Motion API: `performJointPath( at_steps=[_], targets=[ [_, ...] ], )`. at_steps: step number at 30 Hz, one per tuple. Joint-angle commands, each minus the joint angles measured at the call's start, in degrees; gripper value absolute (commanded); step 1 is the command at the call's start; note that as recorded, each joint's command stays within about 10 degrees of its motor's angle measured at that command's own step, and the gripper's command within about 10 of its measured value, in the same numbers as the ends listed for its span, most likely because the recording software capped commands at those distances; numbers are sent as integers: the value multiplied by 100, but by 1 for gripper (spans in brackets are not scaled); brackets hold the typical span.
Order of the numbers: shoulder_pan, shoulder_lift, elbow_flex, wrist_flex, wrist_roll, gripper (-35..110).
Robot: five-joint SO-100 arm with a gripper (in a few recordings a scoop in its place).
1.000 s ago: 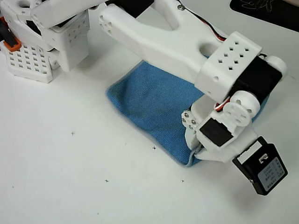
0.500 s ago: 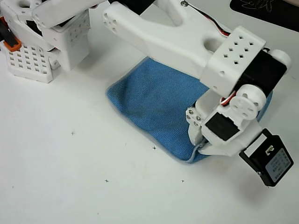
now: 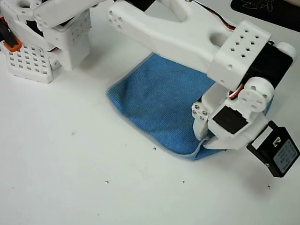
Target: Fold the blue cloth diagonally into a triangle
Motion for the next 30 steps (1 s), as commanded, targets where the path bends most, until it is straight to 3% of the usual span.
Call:
performJointPath(
  at_steps=[1, 30],
  targets=[
    [-123, 1000, -501, 167, -9, 0],
    [-439, 1686, 1134, 167, -378, 0]
  ],
)
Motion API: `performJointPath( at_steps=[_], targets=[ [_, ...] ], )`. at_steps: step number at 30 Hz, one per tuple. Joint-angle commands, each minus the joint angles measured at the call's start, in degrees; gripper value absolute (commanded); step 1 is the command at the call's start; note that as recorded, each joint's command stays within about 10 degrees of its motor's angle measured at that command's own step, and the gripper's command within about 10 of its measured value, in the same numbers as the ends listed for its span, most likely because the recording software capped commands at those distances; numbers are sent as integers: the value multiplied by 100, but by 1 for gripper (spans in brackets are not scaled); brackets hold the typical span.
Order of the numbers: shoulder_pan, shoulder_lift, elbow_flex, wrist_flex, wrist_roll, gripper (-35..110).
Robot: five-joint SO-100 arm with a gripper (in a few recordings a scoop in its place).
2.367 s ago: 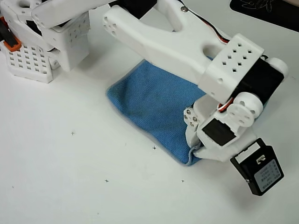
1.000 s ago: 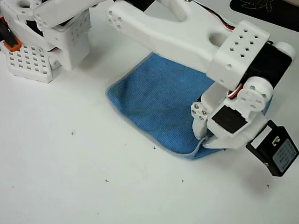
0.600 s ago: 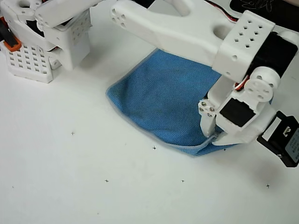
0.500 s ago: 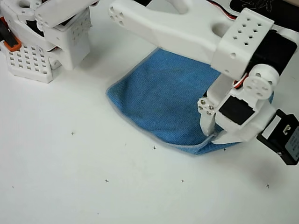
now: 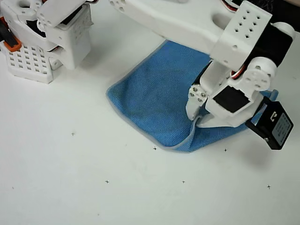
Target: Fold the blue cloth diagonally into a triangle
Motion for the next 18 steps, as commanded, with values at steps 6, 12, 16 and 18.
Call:
performJointPath(
  at_steps=[6, 12, 16, 18],
  targets=[
    [-149, 1255, 396, 158, -141, 0],
    [-466, 1650, 1248, 149, 44, 0],
    [-659, 1870, 1600, 141, 44, 0],
    [-747, 2011, 1749, 141, 44, 0]
  ],
)
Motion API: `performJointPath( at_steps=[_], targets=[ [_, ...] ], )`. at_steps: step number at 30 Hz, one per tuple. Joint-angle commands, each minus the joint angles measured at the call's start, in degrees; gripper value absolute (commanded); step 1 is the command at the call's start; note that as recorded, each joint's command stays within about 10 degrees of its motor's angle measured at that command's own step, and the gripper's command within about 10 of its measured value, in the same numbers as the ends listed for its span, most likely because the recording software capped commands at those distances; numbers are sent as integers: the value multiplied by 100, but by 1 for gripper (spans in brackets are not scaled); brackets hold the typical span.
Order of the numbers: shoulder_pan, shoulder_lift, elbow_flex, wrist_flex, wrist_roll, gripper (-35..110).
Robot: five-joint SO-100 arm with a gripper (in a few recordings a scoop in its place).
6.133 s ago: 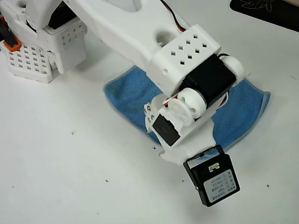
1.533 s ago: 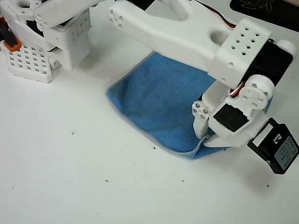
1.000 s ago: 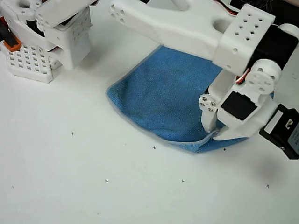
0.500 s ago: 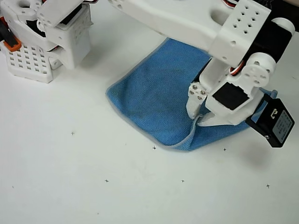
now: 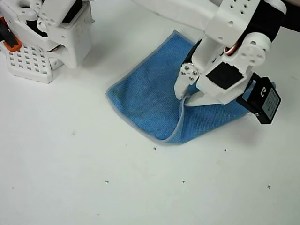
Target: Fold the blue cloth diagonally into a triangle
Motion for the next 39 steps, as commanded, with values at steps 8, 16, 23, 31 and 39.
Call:
performJointPath(
  at_steps=[8, 16, 23, 31, 39],
  targets=[
    [-545, 1536, 431, 141, 79, 0],
    [-1143, 2327, 1345, -299, 369, 0],
    [-1644, 3057, 1819, -756, 703, 0],
    [-1986, 3883, 2109, -984, 1002, 0],
    [-2206, 4096, 3542, -1942, 1248, 0]
  ],
)
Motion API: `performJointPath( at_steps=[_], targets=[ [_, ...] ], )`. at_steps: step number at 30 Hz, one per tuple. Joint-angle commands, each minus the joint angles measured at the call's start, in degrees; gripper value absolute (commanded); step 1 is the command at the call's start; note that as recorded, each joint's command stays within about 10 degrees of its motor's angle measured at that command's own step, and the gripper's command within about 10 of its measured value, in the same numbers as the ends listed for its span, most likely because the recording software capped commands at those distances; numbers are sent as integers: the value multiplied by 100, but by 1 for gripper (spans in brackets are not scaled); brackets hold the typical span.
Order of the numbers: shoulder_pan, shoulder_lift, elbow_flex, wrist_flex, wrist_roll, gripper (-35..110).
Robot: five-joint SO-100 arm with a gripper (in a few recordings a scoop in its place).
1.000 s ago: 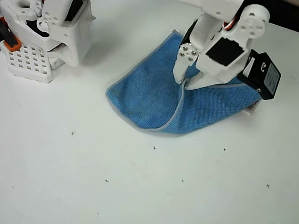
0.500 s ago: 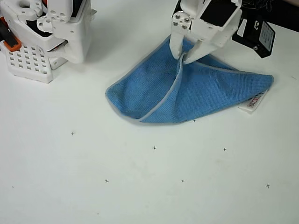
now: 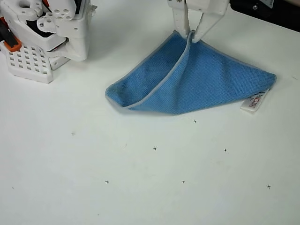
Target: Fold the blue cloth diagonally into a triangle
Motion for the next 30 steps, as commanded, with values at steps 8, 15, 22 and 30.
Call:
performJointPath(
  at_steps=[8, 15, 22, 30],
  targets=[
    [-466, 782, 1292, -940, 519, 0],
    [-686, 62, 993, -1230, 580, 0],
    [-773, -853, 580, -1380, 554, 0],
    [-984, -1310, 501, -1758, 712, 0]
  ],
)
